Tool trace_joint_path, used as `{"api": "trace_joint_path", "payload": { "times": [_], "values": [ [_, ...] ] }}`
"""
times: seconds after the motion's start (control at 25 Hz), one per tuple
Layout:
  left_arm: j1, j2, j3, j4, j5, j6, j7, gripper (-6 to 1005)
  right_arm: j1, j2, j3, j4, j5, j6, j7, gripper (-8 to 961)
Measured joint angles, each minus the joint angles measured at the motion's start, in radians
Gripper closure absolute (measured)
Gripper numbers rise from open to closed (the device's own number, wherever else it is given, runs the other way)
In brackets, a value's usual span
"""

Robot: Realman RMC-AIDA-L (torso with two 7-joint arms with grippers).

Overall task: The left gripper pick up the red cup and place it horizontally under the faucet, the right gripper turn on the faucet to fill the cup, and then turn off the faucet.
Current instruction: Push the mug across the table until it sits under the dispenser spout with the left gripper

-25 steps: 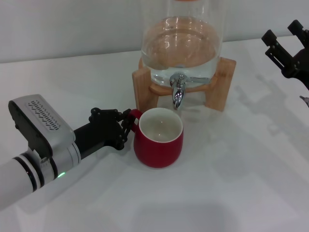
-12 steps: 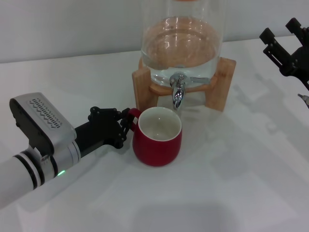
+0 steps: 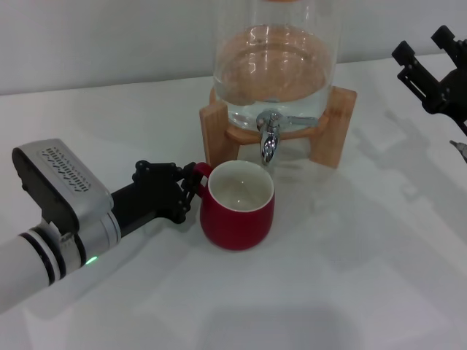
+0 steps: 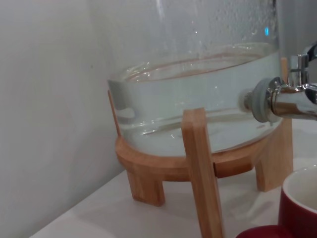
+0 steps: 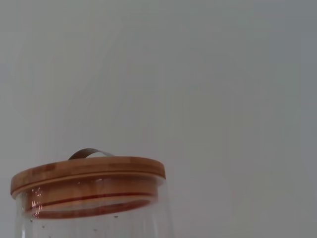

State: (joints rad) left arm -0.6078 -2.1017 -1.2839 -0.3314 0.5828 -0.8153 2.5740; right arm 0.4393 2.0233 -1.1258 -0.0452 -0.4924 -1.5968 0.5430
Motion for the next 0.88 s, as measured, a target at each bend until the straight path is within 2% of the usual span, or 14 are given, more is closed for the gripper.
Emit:
{"api": "trace_joint_path", "payload": {
  "times": [0.88],
  "values": [
    [-0.011, -0.001, 0.005, -0.01, 0.0, 0.008, -0.005, 874, 0.0, -0.002, 0.0, -0.009, 0.0, 0.003, 0.0, 125]
  ]
}}
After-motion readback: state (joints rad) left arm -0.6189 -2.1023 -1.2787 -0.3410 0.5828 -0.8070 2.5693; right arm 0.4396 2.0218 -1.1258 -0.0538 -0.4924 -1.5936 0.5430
